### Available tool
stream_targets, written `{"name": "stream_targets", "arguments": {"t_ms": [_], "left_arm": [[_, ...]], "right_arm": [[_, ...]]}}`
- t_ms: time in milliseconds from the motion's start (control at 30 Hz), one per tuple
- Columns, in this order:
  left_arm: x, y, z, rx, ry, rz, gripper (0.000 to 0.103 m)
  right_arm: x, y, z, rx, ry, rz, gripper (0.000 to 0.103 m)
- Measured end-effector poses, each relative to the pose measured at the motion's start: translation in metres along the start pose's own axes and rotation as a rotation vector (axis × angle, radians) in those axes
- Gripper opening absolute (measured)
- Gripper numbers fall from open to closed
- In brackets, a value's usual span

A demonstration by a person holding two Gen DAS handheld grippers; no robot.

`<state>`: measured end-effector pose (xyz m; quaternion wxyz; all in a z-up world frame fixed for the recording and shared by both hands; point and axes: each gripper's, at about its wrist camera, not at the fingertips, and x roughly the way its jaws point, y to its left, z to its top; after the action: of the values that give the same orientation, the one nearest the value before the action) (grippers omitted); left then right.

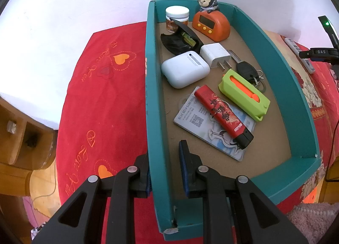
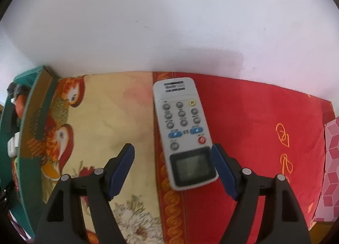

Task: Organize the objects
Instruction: 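Move the right tool back toward the white remote control, then close the right tool on the white remote control and lift it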

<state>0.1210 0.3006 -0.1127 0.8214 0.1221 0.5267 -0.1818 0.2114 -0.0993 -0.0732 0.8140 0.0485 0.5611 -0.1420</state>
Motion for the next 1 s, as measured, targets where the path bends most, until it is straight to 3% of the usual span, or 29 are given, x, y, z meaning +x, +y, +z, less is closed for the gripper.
{"name": "stream_targets", "arguments": {"t_ms": [267, 400, 467, 500, 600, 1000], "left_arm": [[0.001, -0.001, 0.000, -0.012, 0.001, 0.005, 0.021], [0.001, -0.001, 0.000, -0.016, 0.001, 0.005, 0.021], [0.001, 0.000, 0.001, -0.018, 0.001, 0.005, 0.021], [0.001, 0.001, 0.001, -0.018, 0.001, 0.004, 0.021], [0.002, 0.001, 0.001, -0.016, 0.001, 0.004, 0.021], [0.002, 0.002, 0.001, -0.002, -0.002, -0.005, 0.021]], "right_arm": [[0.026, -0.003, 0.017, -0.034, 0.055, -0.002, 0.075], [0.036, -0.014, 0.022, 0.020, 0.082, 0.050, 0.075], [0.038, -0.023, 0.022, 0.030, 0.078, 0.046, 0.067], [0.036, -0.029, 0.022, 0.033, 0.077, 0.048, 0.058], [0.038, -0.035, 0.024, 0.046, 0.081, 0.057, 0.056], [-0.007, -0.032, 0.000, 0.075, 0.011, 0.157, 0.055]]}}
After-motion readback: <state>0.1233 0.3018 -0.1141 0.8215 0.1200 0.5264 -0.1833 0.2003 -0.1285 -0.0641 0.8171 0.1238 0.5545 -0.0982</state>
